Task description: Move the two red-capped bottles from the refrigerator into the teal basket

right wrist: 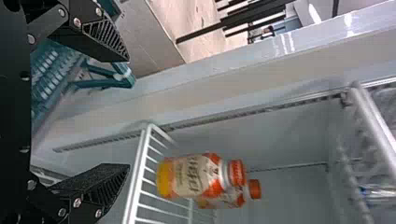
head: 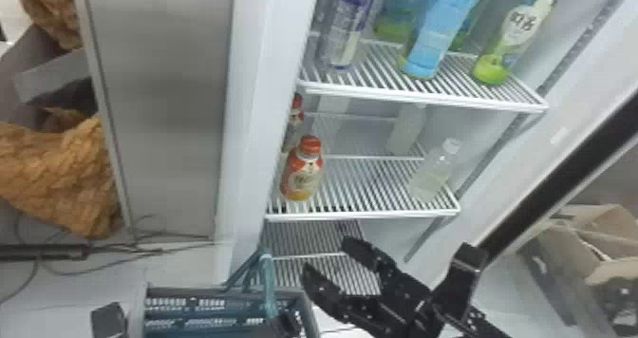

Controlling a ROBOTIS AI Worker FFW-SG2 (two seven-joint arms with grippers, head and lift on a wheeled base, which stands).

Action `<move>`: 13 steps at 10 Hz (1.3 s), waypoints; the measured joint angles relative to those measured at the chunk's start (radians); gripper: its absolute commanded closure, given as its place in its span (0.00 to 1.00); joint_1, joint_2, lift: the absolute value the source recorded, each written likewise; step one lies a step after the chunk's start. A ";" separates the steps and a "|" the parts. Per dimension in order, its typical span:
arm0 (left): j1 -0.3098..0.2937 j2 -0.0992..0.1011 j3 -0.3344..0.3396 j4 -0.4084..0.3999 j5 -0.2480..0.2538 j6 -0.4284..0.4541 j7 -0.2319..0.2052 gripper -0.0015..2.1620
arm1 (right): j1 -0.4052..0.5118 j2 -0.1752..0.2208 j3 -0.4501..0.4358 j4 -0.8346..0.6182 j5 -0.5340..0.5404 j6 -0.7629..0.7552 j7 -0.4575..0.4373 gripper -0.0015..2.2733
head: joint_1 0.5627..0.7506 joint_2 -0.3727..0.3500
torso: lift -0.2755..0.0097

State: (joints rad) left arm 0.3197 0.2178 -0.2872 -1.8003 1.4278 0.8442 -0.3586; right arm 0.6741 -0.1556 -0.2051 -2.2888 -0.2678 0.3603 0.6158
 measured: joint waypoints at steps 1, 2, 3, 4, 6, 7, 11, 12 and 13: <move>0.000 0.000 0.000 0.000 0.000 0.000 0.000 0.53 | 0.006 0.007 -0.013 0.000 0.006 -0.036 -0.006 0.10 | 0.70 0.03 | 0.17; -0.001 0.000 0.000 0.000 0.000 0.000 0.000 0.53 | 0.010 0.016 -0.028 0.003 0.014 -0.072 -0.015 0.10 | 0.70 0.03 | 0.17; 0.000 0.000 0.000 0.000 0.000 0.000 0.000 0.53 | 0.013 0.029 -0.047 0.012 0.019 -0.128 -0.028 0.10 | 0.70 0.03 | 0.17; 0.000 0.000 -0.001 0.000 0.000 0.000 0.000 0.53 | 0.015 0.044 -0.066 0.021 0.020 -0.194 -0.050 0.10 | 0.70 0.03 | 0.17; 0.002 -0.001 -0.002 0.000 0.000 -0.001 0.000 0.53 | 0.017 0.068 -0.093 0.042 0.019 -0.332 -0.113 0.10 | 0.70 0.03 | 0.17; 0.004 -0.002 -0.002 0.000 0.000 -0.002 0.000 0.53 | 0.020 0.077 -0.097 0.057 0.018 -0.400 -0.152 0.10 | 0.70 0.03 | 0.17; 0.008 -0.002 -0.003 0.000 -0.002 -0.014 -0.004 0.53 | 0.032 0.090 -0.056 0.060 0.013 -0.473 -0.303 0.10 | 0.70 0.03 | 0.17; 0.012 -0.002 -0.004 0.000 0.000 -0.019 -0.006 0.53 | 0.036 0.091 -0.049 0.054 0.017 -0.473 -0.332 0.10 | 0.70 0.03 | 0.17; 0.019 -0.002 -0.005 0.000 0.003 -0.022 -0.009 0.53 | 0.037 0.096 -0.049 0.052 0.020 -0.477 -0.364 0.11 | 0.70 0.03 | 0.17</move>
State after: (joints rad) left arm 0.3388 0.2157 -0.2919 -1.8003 1.4310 0.8226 -0.3678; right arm 0.7111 -0.0596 -0.2536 -2.2367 -0.2483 -0.1168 0.2521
